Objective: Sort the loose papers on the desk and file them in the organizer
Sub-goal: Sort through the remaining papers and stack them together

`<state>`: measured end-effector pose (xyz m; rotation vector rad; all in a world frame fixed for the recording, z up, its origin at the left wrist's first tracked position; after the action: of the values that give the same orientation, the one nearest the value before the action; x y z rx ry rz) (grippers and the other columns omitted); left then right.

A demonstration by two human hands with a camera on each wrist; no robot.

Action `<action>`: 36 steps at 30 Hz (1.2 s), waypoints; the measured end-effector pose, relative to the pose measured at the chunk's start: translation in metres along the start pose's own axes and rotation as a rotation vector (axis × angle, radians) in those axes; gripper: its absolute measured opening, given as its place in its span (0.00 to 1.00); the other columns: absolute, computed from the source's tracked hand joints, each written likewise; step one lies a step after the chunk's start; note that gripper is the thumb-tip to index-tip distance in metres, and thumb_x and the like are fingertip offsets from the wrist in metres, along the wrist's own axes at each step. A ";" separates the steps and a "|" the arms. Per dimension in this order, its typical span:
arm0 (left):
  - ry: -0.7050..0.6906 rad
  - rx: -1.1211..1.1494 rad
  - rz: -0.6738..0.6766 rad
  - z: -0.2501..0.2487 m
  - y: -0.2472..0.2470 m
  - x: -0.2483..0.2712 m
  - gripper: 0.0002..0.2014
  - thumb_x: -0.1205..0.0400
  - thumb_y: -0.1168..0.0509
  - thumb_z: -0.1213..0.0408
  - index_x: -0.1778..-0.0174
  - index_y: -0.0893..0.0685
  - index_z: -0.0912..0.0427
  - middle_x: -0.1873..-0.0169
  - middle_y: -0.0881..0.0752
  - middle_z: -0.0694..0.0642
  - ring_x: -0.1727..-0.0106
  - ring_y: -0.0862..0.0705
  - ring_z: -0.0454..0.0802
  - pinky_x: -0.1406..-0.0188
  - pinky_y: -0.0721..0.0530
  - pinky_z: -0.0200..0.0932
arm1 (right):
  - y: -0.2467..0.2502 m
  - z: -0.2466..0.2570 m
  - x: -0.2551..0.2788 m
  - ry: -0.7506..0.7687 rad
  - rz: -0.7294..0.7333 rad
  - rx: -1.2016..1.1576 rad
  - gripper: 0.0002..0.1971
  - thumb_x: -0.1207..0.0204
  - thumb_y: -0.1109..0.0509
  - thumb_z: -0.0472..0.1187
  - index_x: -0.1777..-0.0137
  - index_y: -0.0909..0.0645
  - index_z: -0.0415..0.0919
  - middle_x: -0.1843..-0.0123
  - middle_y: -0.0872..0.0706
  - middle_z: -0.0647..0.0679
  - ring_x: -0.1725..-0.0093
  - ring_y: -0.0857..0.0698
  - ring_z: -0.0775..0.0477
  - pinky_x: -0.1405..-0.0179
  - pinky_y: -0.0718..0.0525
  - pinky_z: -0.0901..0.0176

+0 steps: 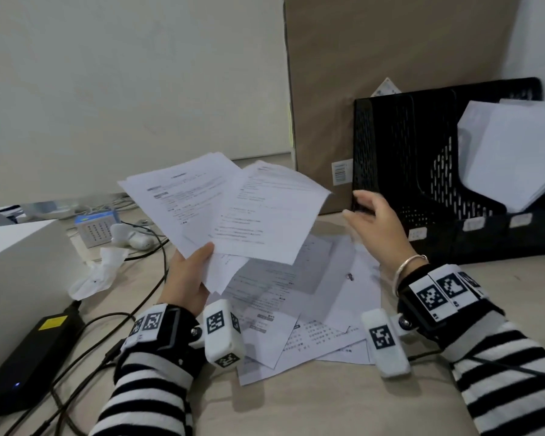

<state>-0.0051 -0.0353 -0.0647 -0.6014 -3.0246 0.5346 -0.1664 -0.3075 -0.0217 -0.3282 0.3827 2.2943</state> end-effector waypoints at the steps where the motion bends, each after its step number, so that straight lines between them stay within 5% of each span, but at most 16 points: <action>1: -0.012 0.013 0.001 -0.001 0.001 0.000 0.21 0.14 0.41 0.71 0.24 0.28 0.61 0.35 0.15 0.61 0.37 0.15 0.61 0.39 0.17 0.58 | -0.007 -0.003 0.002 -0.065 0.050 -0.022 0.17 0.21 0.31 0.47 0.33 0.22 0.46 0.33 0.18 0.49 0.38 0.17 0.51 0.35 0.19 0.52; 4: -0.021 -0.001 0.014 -0.001 -0.002 0.001 0.19 0.14 0.40 0.70 0.25 0.26 0.60 0.37 0.13 0.59 0.38 0.14 0.59 0.38 0.18 0.57 | -0.034 -0.010 0.017 -0.268 0.265 -0.084 0.21 0.21 0.35 0.59 0.45 0.16 0.41 0.48 0.09 0.45 0.53 0.09 0.49 0.51 0.16 0.56; 7: -0.045 -0.069 0.064 0.000 -0.011 0.002 0.17 0.14 0.39 0.71 0.30 0.23 0.56 0.42 0.11 0.54 0.43 0.11 0.53 0.46 0.15 0.50 | -0.044 -0.013 0.024 -0.295 0.348 -0.087 0.24 0.24 0.34 0.62 0.48 0.14 0.40 0.54 0.07 0.46 0.57 0.08 0.50 0.58 0.19 0.60; 12: 0.019 -0.098 0.142 0.009 -0.021 0.002 0.14 0.13 0.41 0.67 0.32 0.22 0.53 0.44 0.10 0.51 0.44 0.10 0.49 0.48 0.14 0.47 | -0.040 -0.015 0.021 -0.241 0.307 0.004 0.06 0.19 0.33 0.40 0.49 0.16 0.39 0.58 0.11 0.49 0.70 0.15 0.57 0.71 0.23 0.68; 17: 0.046 -0.043 0.160 0.001 -0.018 0.007 0.12 0.11 0.46 0.62 0.35 0.23 0.54 0.55 0.08 0.46 0.57 0.08 0.44 0.67 0.11 0.40 | -0.014 -0.012 0.007 -0.136 0.161 0.040 0.08 0.18 0.36 0.33 0.52 0.15 0.40 0.57 0.12 0.42 0.60 0.17 0.45 0.61 0.20 0.54; 21: 0.093 -0.054 0.202 -0.003 -0.017 0.012 0.15 0.11 0.48 0.63 0.30 0.26 0.61 0.58 0.08 0.50 0.61 0.08 0.45 0.72 0.13 0.37 | -0.002 -0.008 0.004 -0.117 0.228 0.049 0.08 0.17 0.36 0.33 0.42 0.18 0.40 0.55 0.13 0.50 0.62 0.15 0.56 0.70 0.19 0.72; 23: 0.128 -0.102 0.225 -0.002 -0.020 0.016 0.13 0.11 0.48 0.62 0.36 0.23 0.62 0.63 0.08 0.51 0.66 0.09 0.44 0.75 0.14 0.36 | 0.000 -0.010 0.003 -0.131 0.264 0.072 0.08 0.18 0.36 0.34 0.43 0.18 0.41 0.52 0.12 0.48 0.60 0.14 0.56 0.67 0.17 0.70; 27: 0.174 -0.152 0.320 0.003 -0.033 0.022 0.12 0.11 0.48 0.59 0.44 0.19 0.57 0.61 0.07 0.50 0.61 0.08 0.45 0.71 0.13 0.36 | -0.003 -0.016 0.003 -0.150 0.286 0.133 0.09 0.18 0.35 0.34 0.42 0.17 0.41 0.51 0.11 0.45 0.56 0.12 0.48 0.50 0.15 0.55; 32: 0.203 -0.143 0.357 0.009 -0.041 0.028 0.14 0.15 0.42 0.73 0.35 0.20 0.66 0.46 0.09 0.62 0.50 0.09 0.57 0.61 0.10 0.45 | -0.008 -0.017 0.005 -0.161 0.230 0.070 0.13 0.20 0.32 0.36 0.35 0.21 0.41 0.44 0.12 0.44 0.48 0.12 0.46 0.43 0.14 0.51; 36: 0.180 -0.114 0.296 0.010 -0.039 0.023 0.15 0.17 0.41 0.77 0.34 0.21 0.66 0.46 0.10 0.62 0.50 0.09 0.58 0.60 0.10 0.47 | -0.008 -0.020 0.008 -0.202 0.257 0.034 0.15 0.19 0.33 0.39 0.33 0.20 0.39 0.40 0.13 0.49 0.41 0.13 0.46 0.34 0.19 0.49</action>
<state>-0.0418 -0.0637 -0.0627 -1.0529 -2.8254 0.2934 -0.1635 -0.3047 -0.0442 -0.0289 0.3777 2.5397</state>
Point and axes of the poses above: each hand's wrist, its own x-axis away from the middle knuckle, its own y-axis out of the back of the hand, z = x × y, the point moved 7 cm from there along -x, towards the middle knuckle
